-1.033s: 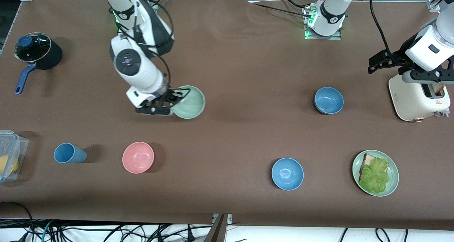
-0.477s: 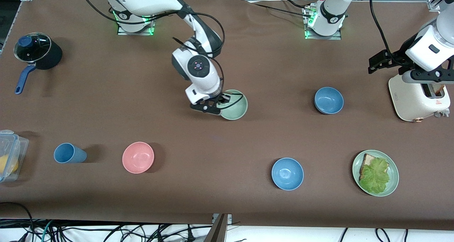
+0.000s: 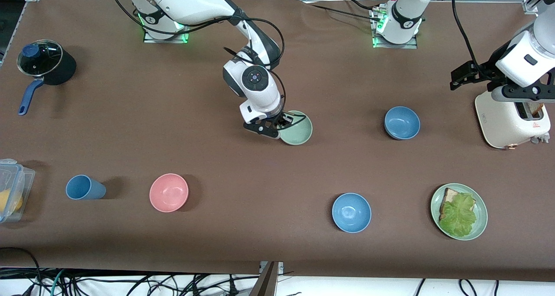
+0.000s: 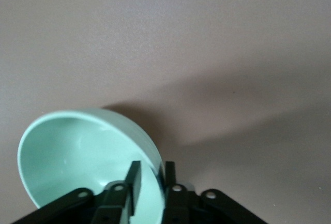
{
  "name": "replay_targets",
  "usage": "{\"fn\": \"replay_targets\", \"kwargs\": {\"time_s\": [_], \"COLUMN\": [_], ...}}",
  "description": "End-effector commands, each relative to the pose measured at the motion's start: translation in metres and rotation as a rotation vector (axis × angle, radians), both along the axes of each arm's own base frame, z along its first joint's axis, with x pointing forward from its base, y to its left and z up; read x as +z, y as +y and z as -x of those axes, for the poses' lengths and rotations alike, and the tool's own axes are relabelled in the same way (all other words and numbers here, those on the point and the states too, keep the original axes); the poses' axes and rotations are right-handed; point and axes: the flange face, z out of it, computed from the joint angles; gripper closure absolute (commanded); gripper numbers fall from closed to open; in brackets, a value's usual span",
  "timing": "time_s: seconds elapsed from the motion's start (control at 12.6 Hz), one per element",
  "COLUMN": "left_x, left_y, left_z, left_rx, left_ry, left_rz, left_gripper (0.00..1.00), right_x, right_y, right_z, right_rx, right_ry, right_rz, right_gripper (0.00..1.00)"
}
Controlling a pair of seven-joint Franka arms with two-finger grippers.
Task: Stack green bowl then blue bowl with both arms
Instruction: 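Drag the green bowl with the right gripper toward the table's middle, then withdraw the right gripper while the left gripper reaches the blue bowl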
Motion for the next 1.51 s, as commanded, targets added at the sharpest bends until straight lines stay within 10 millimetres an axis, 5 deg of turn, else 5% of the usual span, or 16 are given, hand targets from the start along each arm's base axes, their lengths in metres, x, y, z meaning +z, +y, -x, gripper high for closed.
{"fn": "replay_targets", "kwargs": {"time_s": [0.0, 0.24, 0.4, 0.56, 0.64, 0.79, 0.95, 1.11, 1.43], "left_x": [0.005, 0.003, -0.005, -0.029, -0.042, -0.08, -0.135, -0.19, -0.281], "left_y": [0.001, 0.001, 0.002, 0.015, 0.022, 0.057, 0.06, 0.06, 0.06], "left_z": [0.006, 0.005, 0.003, -0.002, -0.004, -0.008, 0.0, 0.016, 0.038], "left_rx": [0.007, 0.007, 0.011, -0.015, -0.052, -0.03, -0.05, -0.053, -0.072], "left_ry": [0.0, 0.008, 0.024, 0.098, 0.122, 0.121, 0.109, 0.063, -0.004], "left_rz": [0.004, 0.004, 0.003, 0.006, 0.016, 0.027, 0.03, 0.025, 0.002], "left_gripper": [0.0, 0.0, 0.0, 0.0, 0.0, 0.0, 0.0, 0.0, 0.0], "right_x": [0.023, 0.102, 0.158, 0.207, 0.229, 0.251, 0.267, 0.281, 0.314], "right_y": [-0.001, -0.053, -0.128, -0.22, -0.267, -0.325, -0.4, -0.473, -0.486], "right_z": [-0.016, -0.069, -0.121, -0.138, -0.138, -0.107, -0.064, -0.052, -0.052], "right_rx": [-0.014, 0.047, 0.141, 0.291, 0.313, 0.295, 0.351, 0.43, 0.452], "right_ry": [-0.047, 0.013, 0.094, 0.103, 0.094, 0.074, 0.035, 0.026, 0.028], "right_rz": [-0.002, 0.124, 0.158, 0.13, 0.122, 0.134, 0.136, 0.116, 0.139], "right_gripper": [0.0, 0.0, 0.0, 0.0, 0.0, 0.0, 0.0, 0.0, 0.0]}}
